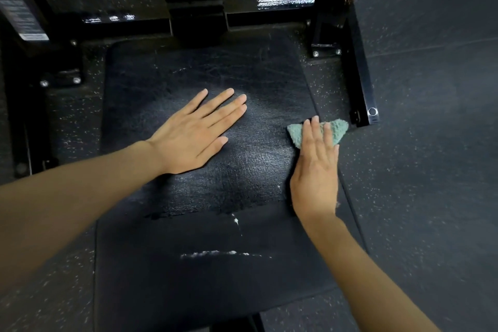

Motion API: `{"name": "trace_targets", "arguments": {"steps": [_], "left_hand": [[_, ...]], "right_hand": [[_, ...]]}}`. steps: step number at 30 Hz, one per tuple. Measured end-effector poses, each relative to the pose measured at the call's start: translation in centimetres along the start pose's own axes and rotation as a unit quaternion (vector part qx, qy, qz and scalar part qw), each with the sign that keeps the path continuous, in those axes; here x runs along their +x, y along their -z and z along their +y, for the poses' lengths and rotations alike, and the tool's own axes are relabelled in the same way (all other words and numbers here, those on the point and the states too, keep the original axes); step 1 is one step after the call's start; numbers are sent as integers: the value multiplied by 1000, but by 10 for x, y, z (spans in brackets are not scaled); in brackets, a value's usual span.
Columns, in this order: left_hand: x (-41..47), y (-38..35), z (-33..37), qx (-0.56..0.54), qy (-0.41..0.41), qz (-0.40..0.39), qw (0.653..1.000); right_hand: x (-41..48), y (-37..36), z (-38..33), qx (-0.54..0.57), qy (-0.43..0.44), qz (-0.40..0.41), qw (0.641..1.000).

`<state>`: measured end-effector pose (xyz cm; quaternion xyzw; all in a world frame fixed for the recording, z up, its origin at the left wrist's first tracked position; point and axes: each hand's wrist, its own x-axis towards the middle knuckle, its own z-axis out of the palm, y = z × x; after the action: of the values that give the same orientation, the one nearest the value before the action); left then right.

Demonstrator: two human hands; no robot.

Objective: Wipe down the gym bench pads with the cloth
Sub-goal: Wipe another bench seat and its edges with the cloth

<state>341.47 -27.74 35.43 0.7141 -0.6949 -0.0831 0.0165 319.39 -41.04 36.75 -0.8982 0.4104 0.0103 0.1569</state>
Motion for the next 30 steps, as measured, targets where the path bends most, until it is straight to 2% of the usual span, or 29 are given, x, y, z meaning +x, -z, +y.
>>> {"name": "trace_targets", "arguments": {"steps": [2,4,9,14,22,27,30], "left_hand": [[1,0,3,-2,-3,2,1000],[2,0,5,-6,-3,4,1000],[4,1,10,-1,4,4,1000],[5,2,16,-7,15,-4,1000],[7,3,22,-15,19,-14,1000],[9,2,25,-6,21,-17,1000],[12,3,28,-13,23,-21,999]], "right_hand": [[-7,-5,-17,13,-20,22,999],[-20,-10,-35,8,-3,32,999],[-65,-22,-69,27,115,-12,993],[-63,-16,-47,7,203,-31,979],[-19,12,28,-4,118,-10,993],[-31,9,21,3,69,-5,998],[-49,6,11,6,90,-17,996]]}}
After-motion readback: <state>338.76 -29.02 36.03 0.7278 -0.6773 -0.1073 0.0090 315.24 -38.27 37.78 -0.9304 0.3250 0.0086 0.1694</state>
